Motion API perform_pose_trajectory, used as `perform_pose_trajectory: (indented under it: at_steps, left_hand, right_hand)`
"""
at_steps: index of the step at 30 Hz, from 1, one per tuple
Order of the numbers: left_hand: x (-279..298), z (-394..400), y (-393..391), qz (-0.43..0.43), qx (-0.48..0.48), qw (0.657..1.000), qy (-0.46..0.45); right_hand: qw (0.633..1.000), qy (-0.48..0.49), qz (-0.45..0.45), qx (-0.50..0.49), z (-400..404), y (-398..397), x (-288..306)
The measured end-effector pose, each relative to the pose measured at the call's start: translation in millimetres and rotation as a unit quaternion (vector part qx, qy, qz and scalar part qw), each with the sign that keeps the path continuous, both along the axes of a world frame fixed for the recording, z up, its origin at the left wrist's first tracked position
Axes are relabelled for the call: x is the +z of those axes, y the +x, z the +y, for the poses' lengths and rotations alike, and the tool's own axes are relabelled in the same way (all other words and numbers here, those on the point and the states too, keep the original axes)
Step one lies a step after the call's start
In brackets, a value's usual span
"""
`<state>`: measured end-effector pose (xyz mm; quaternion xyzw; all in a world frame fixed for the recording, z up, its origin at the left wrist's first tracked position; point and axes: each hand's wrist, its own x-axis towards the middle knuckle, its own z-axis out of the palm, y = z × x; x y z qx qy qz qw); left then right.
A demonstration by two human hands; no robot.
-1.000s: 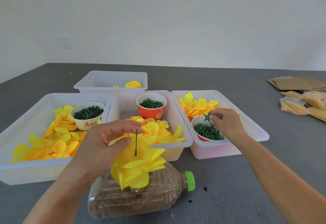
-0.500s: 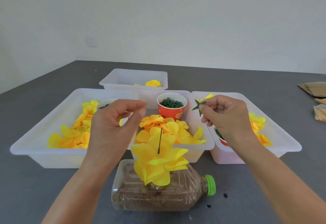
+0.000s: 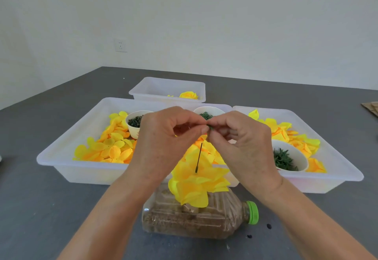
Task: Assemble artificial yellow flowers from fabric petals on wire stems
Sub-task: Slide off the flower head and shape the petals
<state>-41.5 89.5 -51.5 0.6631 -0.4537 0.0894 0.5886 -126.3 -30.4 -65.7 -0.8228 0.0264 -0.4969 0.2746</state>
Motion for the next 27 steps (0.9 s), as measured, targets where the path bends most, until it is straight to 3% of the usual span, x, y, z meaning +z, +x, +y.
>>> perform_pose_trajectory:
  at_steps: [4, 7, 10, 15, 20, 24, 27]
  left_hand:
    - [-3.9, -0.5, -0.7, -0.047, 0.019, 0.999, -0.015]
    - [-7.7, -0.9, 0.1, -0.046, 0.018, 0.998, -0.032]
    - [-9.4, 0.2, 2.0, -0.019, -0.001, 0.998, -0.054]
    - [-7.1, 3.4, 1.3, -0.048, -0.006, 0.996, -0.078]
    - [-6.5, 3.1, -2.7, -0.091, -0.004, 0.993, -0.075]
    - [-14.1, 11.0, -8.8, 0.017, 0.003, 0.997, -0.072]
    - [-29.7, 22.4, -11.7, 0.112, 0.067, 0.991, 0.006]
  right_hand:
    - [1.0, 0.004, -0.004, 0.019, -0.8, -1.4, -2.6]
    - [0.993, 0.094, 0.018, 0.075, 0.9, -3.3, -1.0]
    - [0.973, 0.175, 0.049, 0.138, 0.9, -6.6, 3.0]
    - [0.926, 0.278, 0.074, 0.243, 1.4, -12.9, 13.4]
    - [0.915, 0.322, 0.056, 0.238, 1.3, -11.9, 15.6]
    - [0.893, 0.391, 0.014, 0.224, -3.3, -11.5, 13.1]
    - [0.861, 0.453, -0.007, 0.23, -10.0, -18.0, 5.2]
